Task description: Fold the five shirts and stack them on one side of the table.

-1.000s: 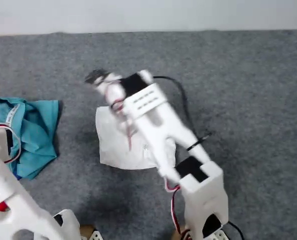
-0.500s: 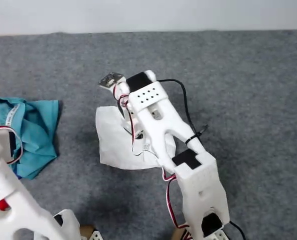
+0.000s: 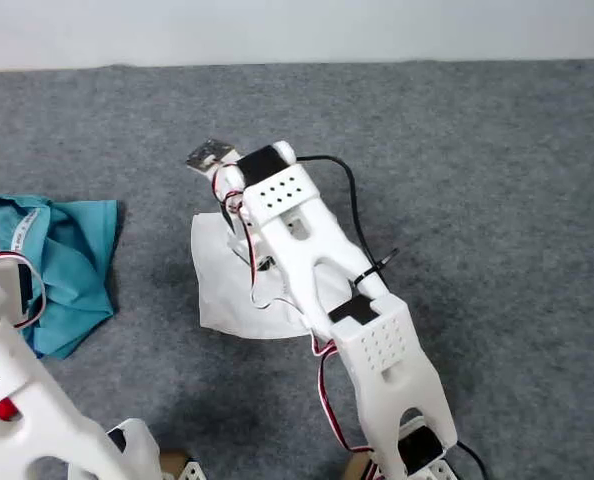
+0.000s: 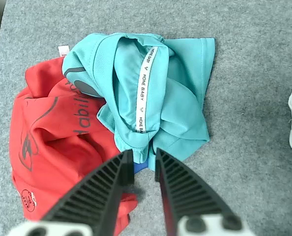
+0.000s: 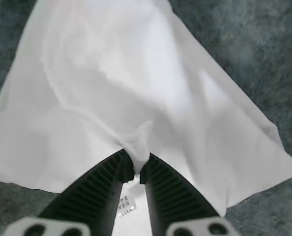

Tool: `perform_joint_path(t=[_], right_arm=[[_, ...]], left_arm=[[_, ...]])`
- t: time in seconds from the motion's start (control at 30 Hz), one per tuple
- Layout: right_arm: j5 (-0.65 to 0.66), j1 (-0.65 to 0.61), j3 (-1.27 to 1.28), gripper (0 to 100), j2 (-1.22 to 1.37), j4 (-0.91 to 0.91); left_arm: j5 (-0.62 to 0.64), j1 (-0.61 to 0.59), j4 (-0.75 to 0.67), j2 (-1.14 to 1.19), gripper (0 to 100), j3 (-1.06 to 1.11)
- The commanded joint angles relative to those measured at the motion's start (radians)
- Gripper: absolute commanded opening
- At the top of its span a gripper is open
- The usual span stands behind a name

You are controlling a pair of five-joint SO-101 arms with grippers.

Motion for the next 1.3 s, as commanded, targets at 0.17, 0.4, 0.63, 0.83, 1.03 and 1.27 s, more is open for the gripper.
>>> perform_joint_path(t=[0.17,0.4,0.63,0.83,1.03,1.27], right_arm=[[0.017,-0.116,0.052,1.0,-0.153,0.041],[0.014,-0.223,0.295,1.5,-0.295,0.038],[-0.032,-0.298,0.302,15.2,-0.297,0.035],[-0.075,-0.266,0.299,19.0,-0.354,0.041],[-0.071,-0.191,0.304,15.1,-0.489,0.041],[0.051,-0.15,0.311,0.9,-0.423,0.039]], left_arm=[[-0.008,-0.002,0.018,-0.02,8,0.027],[-0.009,0.002,0.018,-0.02,8,0.027],[-0.009,0.003,0.017,-0.02,8,0.027],[-0.009,0.003,0.017,-0.02,8,0.027],[-0.009,0.003,0.017,-0.02,8,0.027],[-0.009,0.003,0.017,-0.02,8,0.027]])
